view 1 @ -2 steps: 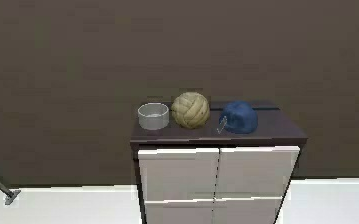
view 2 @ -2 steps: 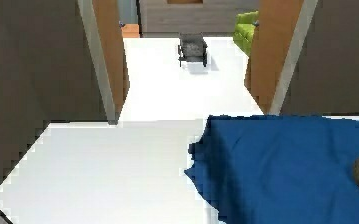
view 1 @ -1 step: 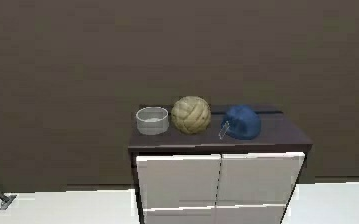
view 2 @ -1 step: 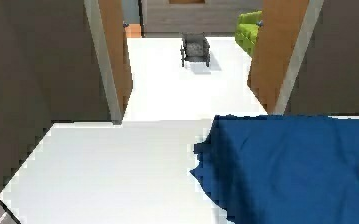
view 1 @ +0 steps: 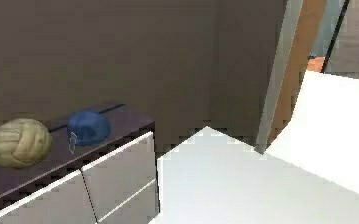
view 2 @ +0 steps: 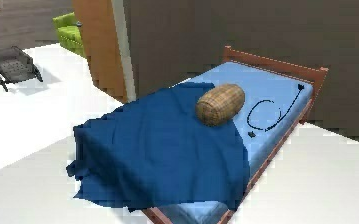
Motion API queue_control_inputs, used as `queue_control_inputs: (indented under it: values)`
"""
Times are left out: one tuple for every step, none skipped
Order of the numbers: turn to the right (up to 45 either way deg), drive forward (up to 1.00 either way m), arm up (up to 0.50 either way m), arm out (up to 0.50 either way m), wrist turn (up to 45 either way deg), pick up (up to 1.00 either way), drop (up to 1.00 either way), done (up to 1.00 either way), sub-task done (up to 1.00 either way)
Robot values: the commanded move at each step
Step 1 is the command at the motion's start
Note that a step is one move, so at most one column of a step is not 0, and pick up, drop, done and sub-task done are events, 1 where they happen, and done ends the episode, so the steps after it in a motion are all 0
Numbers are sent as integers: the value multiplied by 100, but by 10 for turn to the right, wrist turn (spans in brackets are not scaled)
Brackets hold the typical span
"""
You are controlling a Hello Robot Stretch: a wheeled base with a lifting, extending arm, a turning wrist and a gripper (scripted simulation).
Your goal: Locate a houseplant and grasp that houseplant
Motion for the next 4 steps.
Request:
queue_control_inputs:
  values:
    - [270,0,0,0,0,0,0,0,0]
    - [0,100,0,0,0,0,0,0,0]
    - [90,0,0,0,0,0,0,0,0]
    - [0,30,0,0,0,0,0,0,0]
